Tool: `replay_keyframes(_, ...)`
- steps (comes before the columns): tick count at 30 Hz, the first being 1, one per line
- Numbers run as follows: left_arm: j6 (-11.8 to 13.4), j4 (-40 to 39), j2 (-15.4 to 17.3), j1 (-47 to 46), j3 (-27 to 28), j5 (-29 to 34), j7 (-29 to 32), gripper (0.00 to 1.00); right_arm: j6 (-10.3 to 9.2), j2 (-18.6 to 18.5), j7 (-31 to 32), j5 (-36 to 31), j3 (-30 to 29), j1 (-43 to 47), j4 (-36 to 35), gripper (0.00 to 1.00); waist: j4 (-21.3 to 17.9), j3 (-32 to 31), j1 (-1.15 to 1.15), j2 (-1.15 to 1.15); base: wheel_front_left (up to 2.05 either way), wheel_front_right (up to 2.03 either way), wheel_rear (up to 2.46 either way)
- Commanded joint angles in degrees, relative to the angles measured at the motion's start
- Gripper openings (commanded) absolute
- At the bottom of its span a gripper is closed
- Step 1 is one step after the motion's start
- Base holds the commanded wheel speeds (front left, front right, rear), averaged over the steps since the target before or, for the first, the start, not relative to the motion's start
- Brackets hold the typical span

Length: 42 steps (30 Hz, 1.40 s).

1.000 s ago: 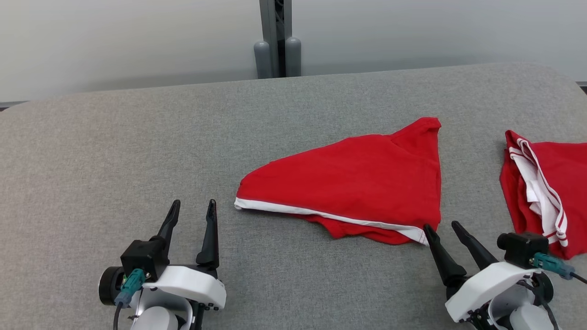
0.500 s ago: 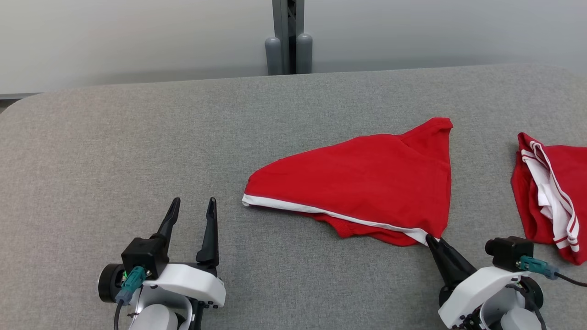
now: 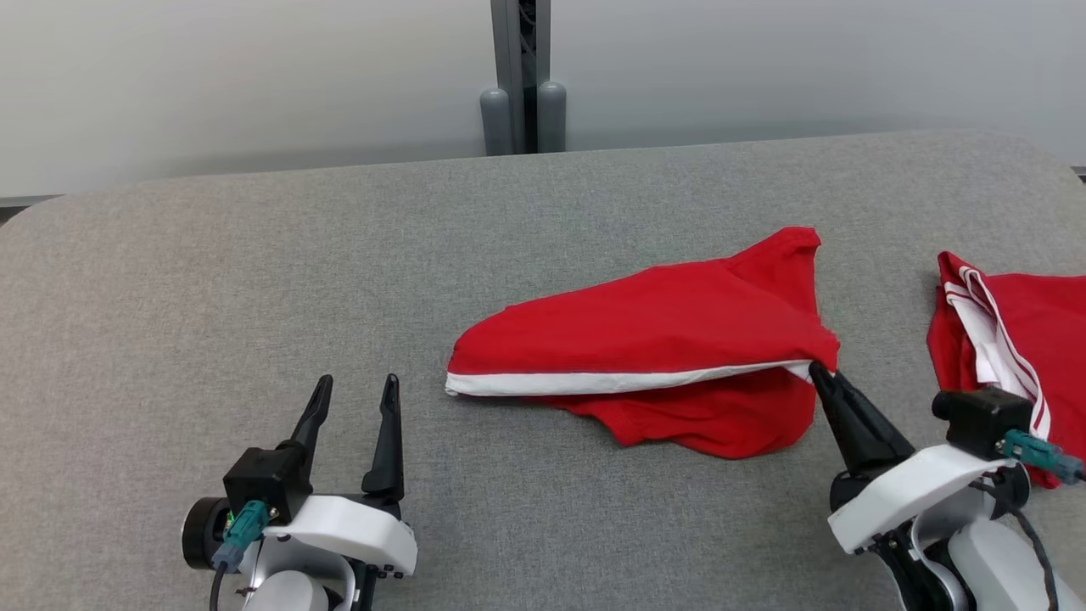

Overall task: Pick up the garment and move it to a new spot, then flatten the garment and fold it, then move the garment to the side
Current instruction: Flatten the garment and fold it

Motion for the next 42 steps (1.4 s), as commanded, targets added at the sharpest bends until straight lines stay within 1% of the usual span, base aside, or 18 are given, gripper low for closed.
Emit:
replay_keyframes(1, 0.2, -0.1, 0.2, -0.1, 0.1, -0.3, 0.0, 1.0, 0.12, -0.4, -0.5, -0.6, -0.4, -0.3, -0.5, 0.0, -0.1, -0.1, 0.0, 0.0, 0.0, 0.0, 0.0)
replay_keyframes(6, -0.5, 1.0, 0.2, -0.9, -1.5, -0.1, 0.0, 1.0, 0.12, -0.4, 0.9, -1.0, -2.6, -0.5, -4.3, 0.0, -0.5, 0.1, 0.0, 0.0, 0.0, 0.0, 0.0)
replay_keyframes(7, -1.4, 2.5, 0.2, -1.9, -3.1, 1.7, 0.0, 1.0, 0.12, -0.2, 1.6, -1.3, -3.0, -0.5, -5.3, 0.0, -0.7, 0.4, 0.0, 0.0, 0.0, 0.0, 0.0)
replay_keyframes(10, -2.5, 6.4, 1.4, -4.0, -6.5, 6.5, 0.0, 1.0, 0.12, 0.0, 2.6, -1.8, -3.7, -0.8, -6.4, 0.0, -0.9, 1.0, 0.0, 0.0, 0.0, 0.0, 0.0)
replay_keyframes(16, -1.7, 14.4, 3.6, -10.1, -11.6, 14.6, 0.0, 1.0, 0.12, 0.8, 4.1, -2.5, -3.9, -1.4, -7.9, 0.0, -1.6, 2.1, 0.0, 0.0, 0.0, 0.0, 0.0)
replay_keyframes(19, -1.2, 17.2, 4.0, -12.7, -13.4, 17.1, 0.0, 1.0, 0.12, 1.0, 4.7, -2.6, -3.9, -1.7, -8.1, 0.0, -1.9, 2.5, 0.0, 0.0, 0.0, 0.0, 0.0)
replay_keyframes(24, -1.2, 20.6, 3.5, -15.9, -15.5, 18.6, 0.0, 1.0, 0.12, 1.1, 5.2, -2.8, -4.2, -1.8, -8.5, 0.0, -2.4, 3.5, 0.0, 0.0, 0.0, 0.0, 0.0)
replay_keyframes(27, -0.4, 23.2, 3.1, -17.8, -17.0, 20.1, 0.0, 1.0, 0.12, 1.2, 5.4, -3.0, -4.2, -1.9, -8.8, 0.0, -2.7, 4.0, 0.0, 0.0, 0.0, 0.0, 0.0)
replay_keyframes(32, 1.3, 25.3, 2.6, -19.4, -17.3, 19.7, 0.0, 1.0, 0.12, 1.2, 5.6, -3.0, -4.1, -2.0, -9.0, 0.0, -3.2, 4.6, 0.0, 0.0, 0.0, 0.0, 0.0)
replay_keyframes(38, 1.7, 26.2, 2.0, -20.5, -17.9, 19.2, 0.0, 1.0, 0.12, 1.2, 5.7, -3.2, -4.3, -1.9, -8.9, 0.0, -3.3, 4.8, 0.0, 0.0, 0.0, 0.0, 0.0)
replay_keyframes(39, 1.8, 26.3, 2.0, -20.4, -18.1, 19.2, 0.0, 0.89, 0.12, 1.2, 5.8, -3.2, -4.3, -1.9, -8.8, 0.0, -3.3, 4.8, 0.0, 0.0, 0.0, 0.0, 0.0)
replay_keyframes(41, 1.7, 26.6, 2.0, -20.6, -18.3, 18.9, 0.0, 0.53, 0.12, 1.3, 5.9, -3.3, -4.3, -1.9, -8.7, 0.0, -3.2, 4.7, 0.0, 0.0, 0.0, 0.0, 0.0)
replay_keyframes(42, 1.5, 26.9, 2.0, -20.7, -18.4, 18.7, 0.0, 0.28, 0.12, 1.4, 6.0, -3.3, -4.3, -1.9, -8.7, 0.0, -3.2, 4.7, 0.0, 0.0, 0.0, 0.0, 0.0)
